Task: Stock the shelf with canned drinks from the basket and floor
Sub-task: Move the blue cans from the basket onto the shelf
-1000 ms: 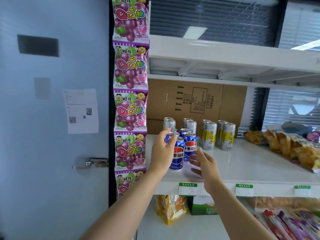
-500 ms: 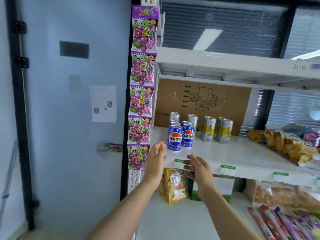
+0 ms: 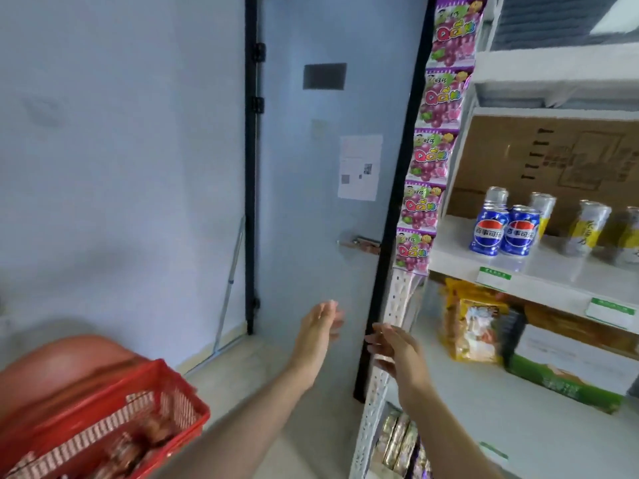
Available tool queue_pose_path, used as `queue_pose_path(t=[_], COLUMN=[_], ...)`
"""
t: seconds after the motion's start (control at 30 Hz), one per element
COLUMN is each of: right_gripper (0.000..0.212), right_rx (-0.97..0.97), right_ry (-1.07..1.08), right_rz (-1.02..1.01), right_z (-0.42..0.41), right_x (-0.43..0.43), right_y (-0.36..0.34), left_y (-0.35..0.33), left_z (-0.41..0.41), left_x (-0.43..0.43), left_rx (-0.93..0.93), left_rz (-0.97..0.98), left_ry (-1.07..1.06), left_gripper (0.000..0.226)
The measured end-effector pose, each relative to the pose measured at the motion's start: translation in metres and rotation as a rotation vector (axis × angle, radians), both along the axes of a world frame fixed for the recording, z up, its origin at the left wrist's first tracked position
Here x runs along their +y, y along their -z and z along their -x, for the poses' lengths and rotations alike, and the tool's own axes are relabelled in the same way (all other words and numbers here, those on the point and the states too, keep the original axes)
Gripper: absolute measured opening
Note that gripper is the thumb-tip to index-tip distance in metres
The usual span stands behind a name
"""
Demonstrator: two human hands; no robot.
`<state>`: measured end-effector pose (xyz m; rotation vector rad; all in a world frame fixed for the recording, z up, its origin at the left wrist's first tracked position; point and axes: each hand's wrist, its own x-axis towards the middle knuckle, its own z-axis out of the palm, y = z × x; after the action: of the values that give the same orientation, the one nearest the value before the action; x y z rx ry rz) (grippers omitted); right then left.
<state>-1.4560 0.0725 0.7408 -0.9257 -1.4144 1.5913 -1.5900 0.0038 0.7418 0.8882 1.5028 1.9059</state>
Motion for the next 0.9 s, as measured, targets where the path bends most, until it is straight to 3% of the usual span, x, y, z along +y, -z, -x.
queue_pose_path(t=[0.23,0.37,0.67,0.8,0.9], right_gripper=[0.02,0.021,0.024,0.022,0.024], right_rx=[-0.009,-0.029,-0.052,-0.104,-0.168], right_ry=[-0.215,-0.341,-0.565,-0.64,-0.703], right_rz=[0.037,0.071,0.239,0.259,0.275], right_z=[0.112,0.189,0.334,0.378,0.41], right_x=[-0.092,-0.152,-0.289,-0.304,-0.301], right_y=[0.025,0.039,0.087,0.109,0.132], left_y=[0.025,0.041,0.091,0.122,0.152], left_z=[0.109,0.174,0.29,0.323,0.347], left_x=[-0.13,-0.208,-0.341,-0.363,-0.368], left_rx=[-0.024,-0.043,-0.032,-0.143,-0.236], left_rz=[0.059,0.082,0.255,0.286,0.33], left_ry=[-0.138,-0.203,-0.383,-0.462,-0.511], left_gripper=[0.025,0.045,0.04,0.028,0.031])
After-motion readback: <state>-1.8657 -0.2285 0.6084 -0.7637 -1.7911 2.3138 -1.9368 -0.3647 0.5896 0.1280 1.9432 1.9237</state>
